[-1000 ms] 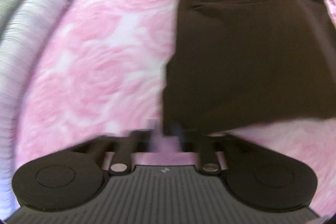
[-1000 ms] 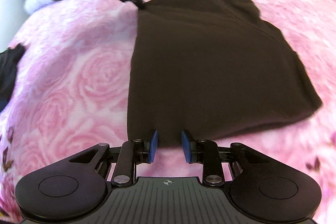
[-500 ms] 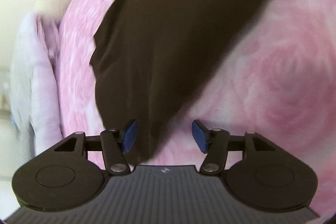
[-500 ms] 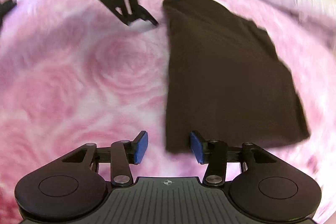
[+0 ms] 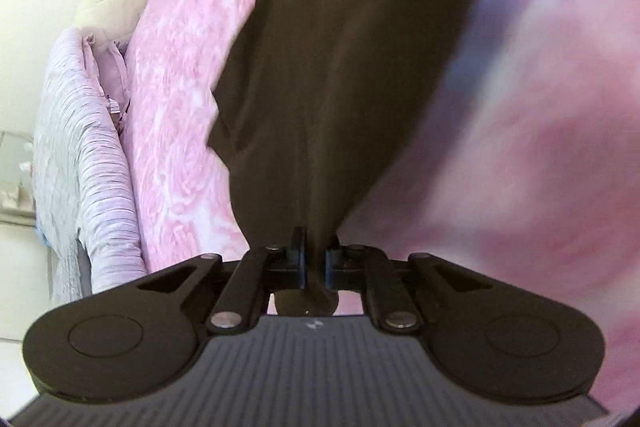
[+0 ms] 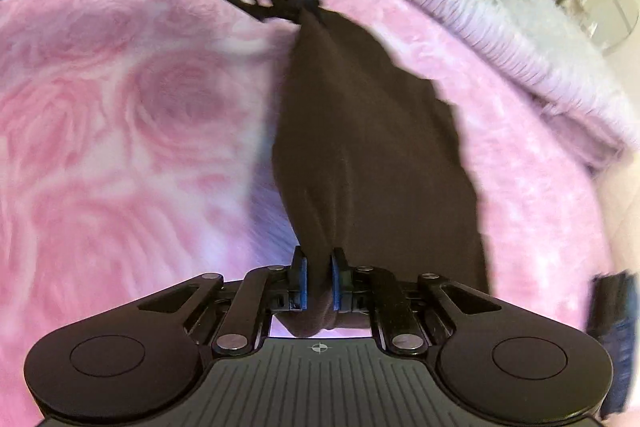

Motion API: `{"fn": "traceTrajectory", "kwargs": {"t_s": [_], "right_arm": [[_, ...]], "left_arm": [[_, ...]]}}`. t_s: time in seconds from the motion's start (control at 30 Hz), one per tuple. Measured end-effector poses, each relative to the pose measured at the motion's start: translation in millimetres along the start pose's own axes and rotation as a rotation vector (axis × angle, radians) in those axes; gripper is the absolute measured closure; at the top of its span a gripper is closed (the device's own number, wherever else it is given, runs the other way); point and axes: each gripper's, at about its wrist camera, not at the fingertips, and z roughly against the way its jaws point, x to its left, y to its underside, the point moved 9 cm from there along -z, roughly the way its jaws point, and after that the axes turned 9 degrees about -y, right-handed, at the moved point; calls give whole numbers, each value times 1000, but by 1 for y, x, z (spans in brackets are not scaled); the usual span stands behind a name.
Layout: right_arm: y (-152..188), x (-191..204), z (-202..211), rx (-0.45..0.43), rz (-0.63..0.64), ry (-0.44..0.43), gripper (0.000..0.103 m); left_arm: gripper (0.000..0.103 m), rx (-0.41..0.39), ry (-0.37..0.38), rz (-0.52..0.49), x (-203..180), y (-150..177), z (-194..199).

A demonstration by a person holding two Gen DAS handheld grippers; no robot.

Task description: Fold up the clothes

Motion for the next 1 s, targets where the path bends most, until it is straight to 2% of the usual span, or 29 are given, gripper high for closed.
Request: {"fn": "traceTrajectory", "kwargs": {"t_s": [0.17,0.3,0.4,0.47,0.53,0.7,0.77,0.93,1.0], "right_arm": [[59,-13,47,78,66,37,93],[110,8,40,170,92,24,93],[128,24,29,202,80,46,93],[137,33,25,222,70,70,92],[141,40,29,245,60,105,88],[141,58,50,255,-29,92,57],[136,64,62,244,-66,83,51],[113,63,85,217,-205,75,50],[102,61,96,201,-248,79,50]], "left_arm": [[96,-54,90,89,-50,-55,84],[96,-40,127,111,-102,-79,99],[95,3,108,123,-122,-74,94],[91,20,89,132,-122,-67,97],[88,33,82,149,-114,-65,104],[83,114,103,259,-101,-52,126],[72,145,108,308,-90,-52,129],[54,176,96,414,-71,-62,151],[51,180,93,443,-67,-68,162]]}}
